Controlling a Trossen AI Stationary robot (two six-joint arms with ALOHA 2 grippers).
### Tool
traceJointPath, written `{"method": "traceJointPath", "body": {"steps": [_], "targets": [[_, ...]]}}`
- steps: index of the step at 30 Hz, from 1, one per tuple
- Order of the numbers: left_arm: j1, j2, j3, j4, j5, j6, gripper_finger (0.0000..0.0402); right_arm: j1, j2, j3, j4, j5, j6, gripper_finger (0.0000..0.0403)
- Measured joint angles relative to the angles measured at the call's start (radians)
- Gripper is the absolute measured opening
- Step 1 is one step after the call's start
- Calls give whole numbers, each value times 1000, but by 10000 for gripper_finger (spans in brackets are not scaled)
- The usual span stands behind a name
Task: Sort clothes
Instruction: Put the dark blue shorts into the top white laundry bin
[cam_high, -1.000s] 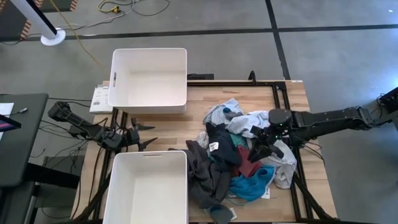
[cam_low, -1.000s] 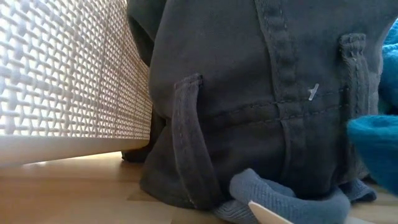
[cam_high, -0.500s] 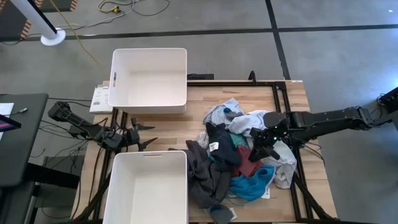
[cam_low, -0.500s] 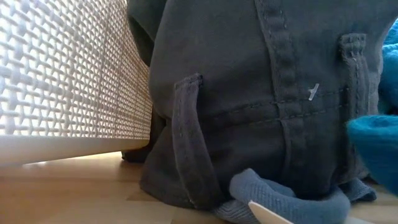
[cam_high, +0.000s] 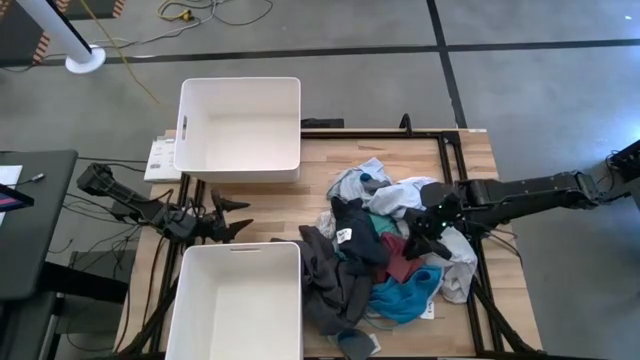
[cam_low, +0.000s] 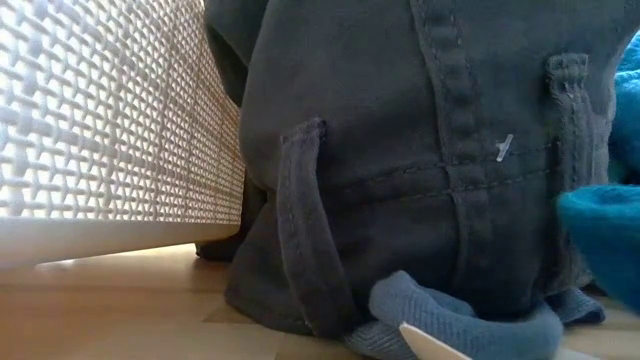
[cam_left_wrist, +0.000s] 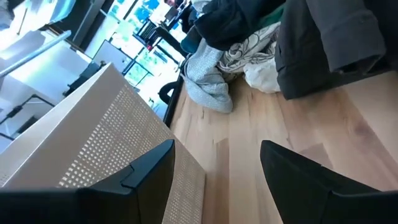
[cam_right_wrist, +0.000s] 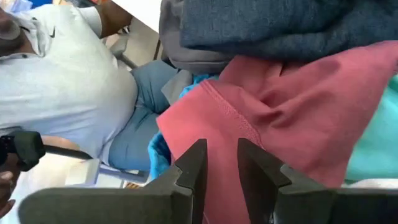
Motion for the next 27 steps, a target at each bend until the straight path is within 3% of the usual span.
{"method": "traceJointPath", "body": {"steps": [10,22,27], "targets": [[0,0,-4,62,25,-205,231,0,0,0,-1,21,-15,107],[0,0,-2,758,30,-230,231,0,0,0,0,24,-18,107],[0,0,-1,955,101,-374,231,0,0,0,0,50,-17,107]]}}
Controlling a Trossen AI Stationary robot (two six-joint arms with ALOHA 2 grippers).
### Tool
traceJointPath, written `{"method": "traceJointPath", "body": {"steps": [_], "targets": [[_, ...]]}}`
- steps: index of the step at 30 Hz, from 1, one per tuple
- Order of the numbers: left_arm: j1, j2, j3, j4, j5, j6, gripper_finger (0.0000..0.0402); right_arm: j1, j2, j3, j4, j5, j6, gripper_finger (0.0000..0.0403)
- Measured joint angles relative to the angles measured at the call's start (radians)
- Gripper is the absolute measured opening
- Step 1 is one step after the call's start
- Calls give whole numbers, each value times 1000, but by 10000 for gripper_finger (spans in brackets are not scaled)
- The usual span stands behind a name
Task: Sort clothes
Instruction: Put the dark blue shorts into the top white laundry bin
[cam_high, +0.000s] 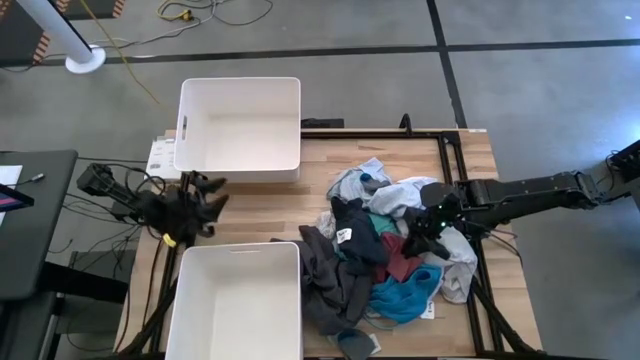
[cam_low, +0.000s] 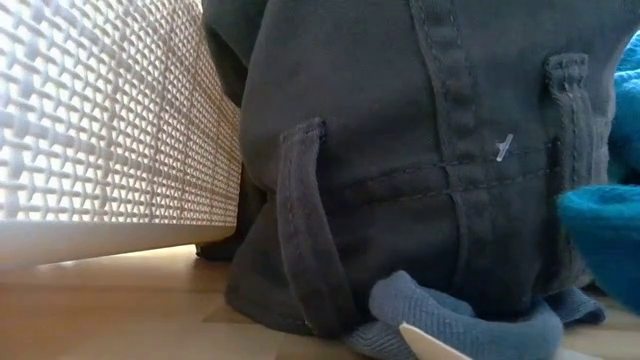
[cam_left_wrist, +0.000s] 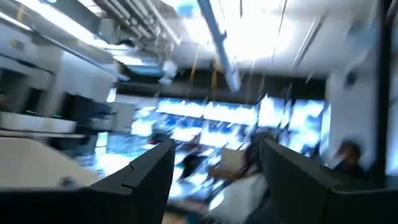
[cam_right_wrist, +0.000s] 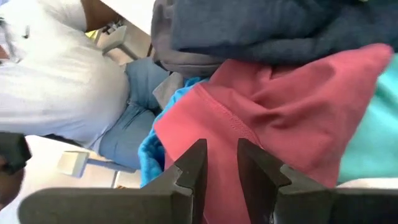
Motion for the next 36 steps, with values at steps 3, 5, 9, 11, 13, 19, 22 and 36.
{"method": "traceJointPath", "body": {"steps": [3,5,9,11,13,19,22,36], "targets": [[0,0,0,41,18,-65,231,0,0,0,0,36,0,107],[0,0,0,69,18,-64,231,0,0,0,0,57,0,107],[0,0,0,159,23,-35,231,0,0,0,0,80,1,107],[0,0,6,192,47,-46,231,0,0,0,0,80,1,107],[0,0,32,196,65,-45,231,0,0,0,0,80,1,107],[0,7,127,85,134,-33,231,0,0,0,0,80,2,107],[0,38,181,67,167,4,231,0,0,0,0,80,2,107],[0,356,529,-328,102,-110,231,0,0,0,0,80,1,107]]}}
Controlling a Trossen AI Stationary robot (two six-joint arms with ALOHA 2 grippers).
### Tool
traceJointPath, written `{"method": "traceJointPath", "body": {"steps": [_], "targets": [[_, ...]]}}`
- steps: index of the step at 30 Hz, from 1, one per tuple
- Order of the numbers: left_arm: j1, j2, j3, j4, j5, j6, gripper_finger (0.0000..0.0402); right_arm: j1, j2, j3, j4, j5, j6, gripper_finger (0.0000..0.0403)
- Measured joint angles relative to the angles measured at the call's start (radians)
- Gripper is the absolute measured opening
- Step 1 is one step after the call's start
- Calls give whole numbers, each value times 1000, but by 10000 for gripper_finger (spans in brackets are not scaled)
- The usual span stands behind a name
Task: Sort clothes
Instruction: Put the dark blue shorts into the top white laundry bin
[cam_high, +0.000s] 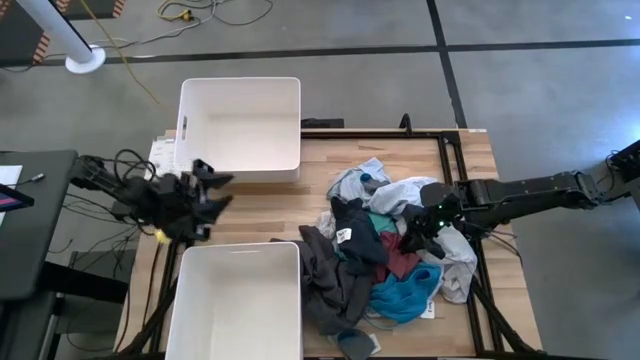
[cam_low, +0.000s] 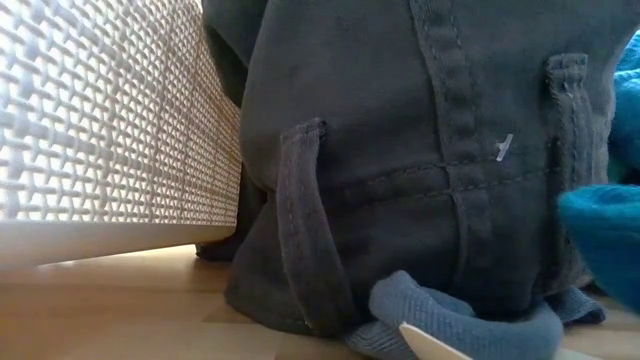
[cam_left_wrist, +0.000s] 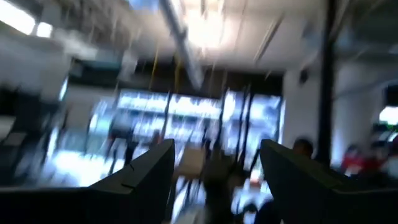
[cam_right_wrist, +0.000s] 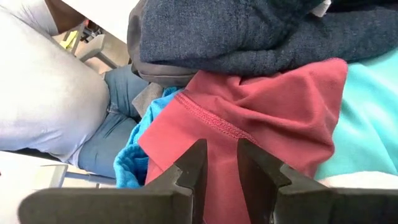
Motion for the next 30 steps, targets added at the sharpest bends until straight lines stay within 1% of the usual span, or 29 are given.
{"method": "traceJointPath", "body": {"steps": [3,5,7,8,11,15,19,24,30], "targets": [[1,77,113,-238,-90,-98,231,0,0,0,0,0,-21,107],[0,131,181,-354,-103,-161,231,0,0,0,0,0,-39,107],[0,186,233,-406,-99,-206,231,0,0,0,0,0,-41,107],[0,214,255,-416,-72,-205,231,0,0,0,0,0,-41,107],[0,307,302,-400,16,-128,231,0,0,0,0,0,-41,107],[20,446,391,-381,78,-25,231,0,0,0,0,0,-42,107],[70,583,496,-408,140,-6,231,0,0,0,0,0,-43,107],[139,722,659,-536,249,-8,231,0,0,0,0,0,-43,107],[205,864,854,-753,327,-6,231,0,0,0,0,0,-43,107]]}}
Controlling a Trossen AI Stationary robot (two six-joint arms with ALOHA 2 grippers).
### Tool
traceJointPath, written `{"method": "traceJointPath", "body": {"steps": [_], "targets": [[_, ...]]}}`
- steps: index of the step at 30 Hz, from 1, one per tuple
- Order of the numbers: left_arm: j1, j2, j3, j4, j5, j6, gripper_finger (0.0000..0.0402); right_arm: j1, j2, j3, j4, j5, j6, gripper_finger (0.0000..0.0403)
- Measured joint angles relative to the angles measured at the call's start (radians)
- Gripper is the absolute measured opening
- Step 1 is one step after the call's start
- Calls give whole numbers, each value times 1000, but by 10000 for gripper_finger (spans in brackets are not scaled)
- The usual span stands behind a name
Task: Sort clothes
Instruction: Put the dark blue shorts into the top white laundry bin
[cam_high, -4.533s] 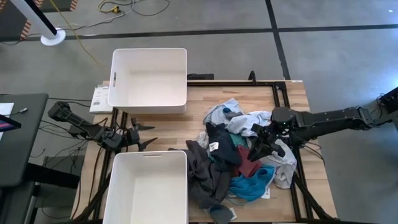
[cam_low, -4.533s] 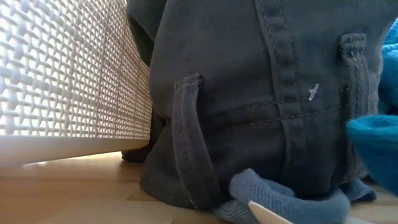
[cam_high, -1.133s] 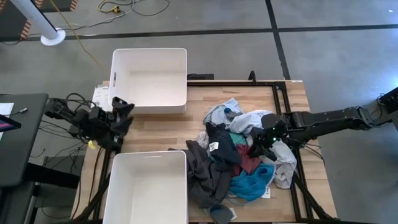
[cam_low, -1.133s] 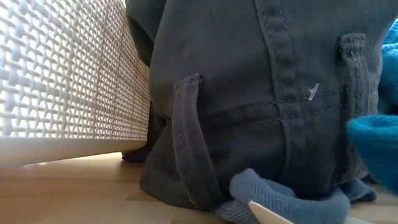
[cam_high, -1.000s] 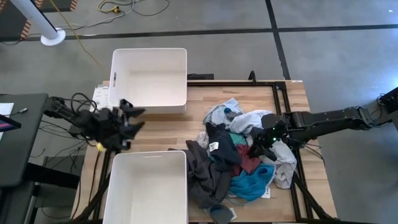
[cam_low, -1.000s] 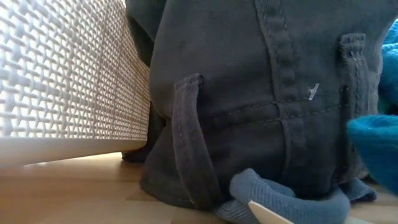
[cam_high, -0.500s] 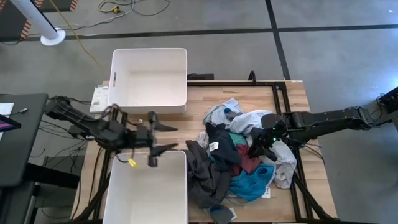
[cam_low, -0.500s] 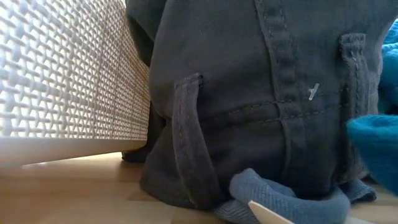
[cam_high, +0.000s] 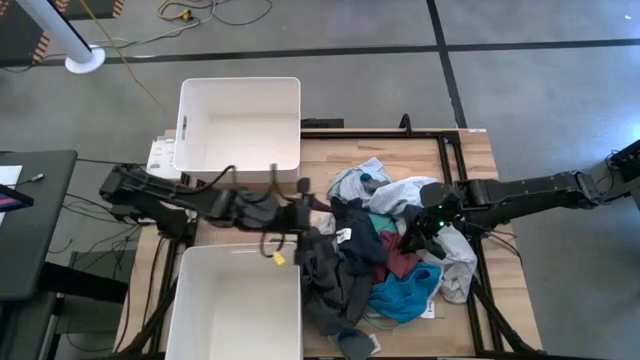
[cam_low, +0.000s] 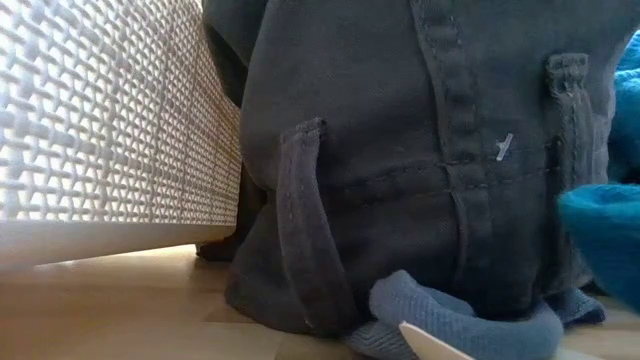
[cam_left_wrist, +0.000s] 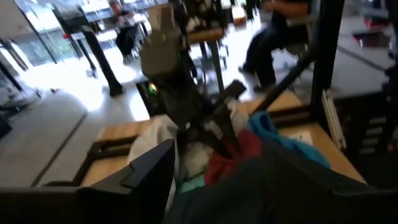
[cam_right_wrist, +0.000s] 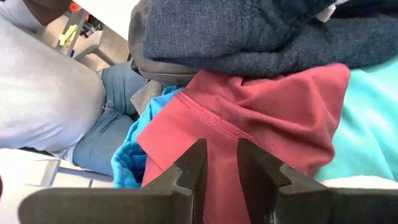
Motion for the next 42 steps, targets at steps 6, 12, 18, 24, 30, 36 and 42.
{"method": "traceJointPath", "body": {"steps": [6,12,18,24,30,36,42], "targets": [[37,136,112,-125,39,19,242,0,0,0,0,0,0,107],[58,245,178,-194,40,52,298,0,0,0,3,0,2,107],[89,324,182,-208,109,52,331,0,0,0,10,0,2,107],[104,397,182,-177,200,54,331,0,0,0,27,32,2,107],[105,426,182,-143,172,62,317,0,0,0,31,50,0,107],[105,425,182,-132,146,64,190,0,0,0,31,53,0,107],[106,424,182,-147,145,93,15,0,0,0,31,53,0,107]]}}
